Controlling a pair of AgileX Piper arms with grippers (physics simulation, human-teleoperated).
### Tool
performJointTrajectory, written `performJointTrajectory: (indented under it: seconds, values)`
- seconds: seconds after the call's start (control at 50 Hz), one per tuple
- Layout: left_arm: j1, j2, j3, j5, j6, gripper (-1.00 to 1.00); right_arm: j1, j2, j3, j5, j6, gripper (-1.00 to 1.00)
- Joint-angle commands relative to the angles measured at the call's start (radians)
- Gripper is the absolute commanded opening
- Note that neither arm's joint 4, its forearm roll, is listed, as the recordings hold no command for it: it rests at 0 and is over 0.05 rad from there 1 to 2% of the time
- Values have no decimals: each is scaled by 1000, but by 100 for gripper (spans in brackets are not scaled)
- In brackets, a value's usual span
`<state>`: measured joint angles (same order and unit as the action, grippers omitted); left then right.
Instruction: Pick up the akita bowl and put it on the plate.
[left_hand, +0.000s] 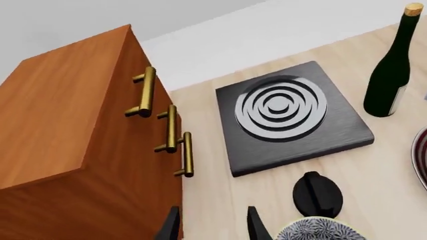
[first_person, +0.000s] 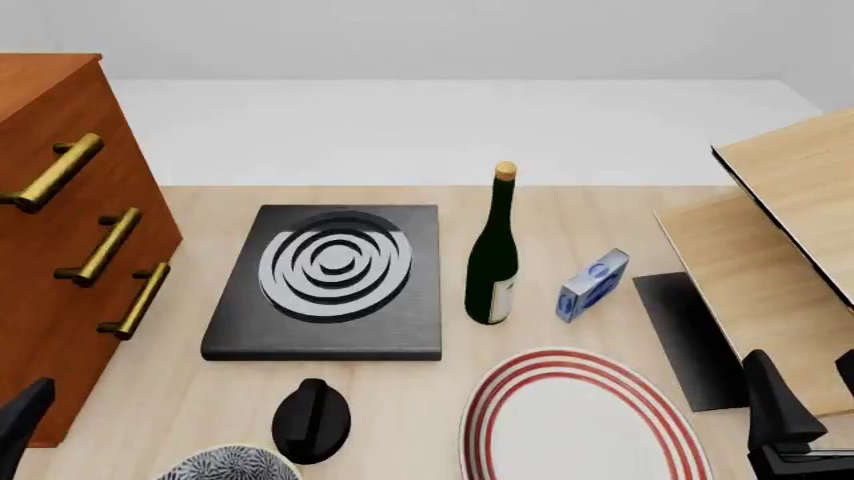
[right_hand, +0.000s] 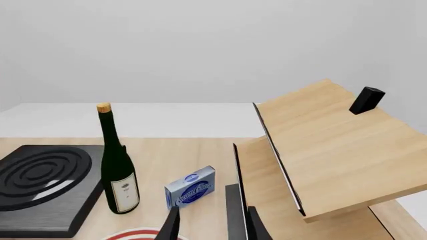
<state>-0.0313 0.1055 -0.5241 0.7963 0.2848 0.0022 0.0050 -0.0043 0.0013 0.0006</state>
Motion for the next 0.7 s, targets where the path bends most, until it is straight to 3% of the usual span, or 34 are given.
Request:
performJointTrajectory:
  seconds: [0.02, 0.46, 0.7]
  values:
    - [-11, 12, 10, 50, 23, 100, 0, 0, 0, -1, 0, 100]
    - [0, -9, 101, 74, 40, 100, 1, 0, -1, 2, 1, 100]
    - [-18, -18, 96, 117, 26, 100, 1, 0, -2, 1, 0, 100]
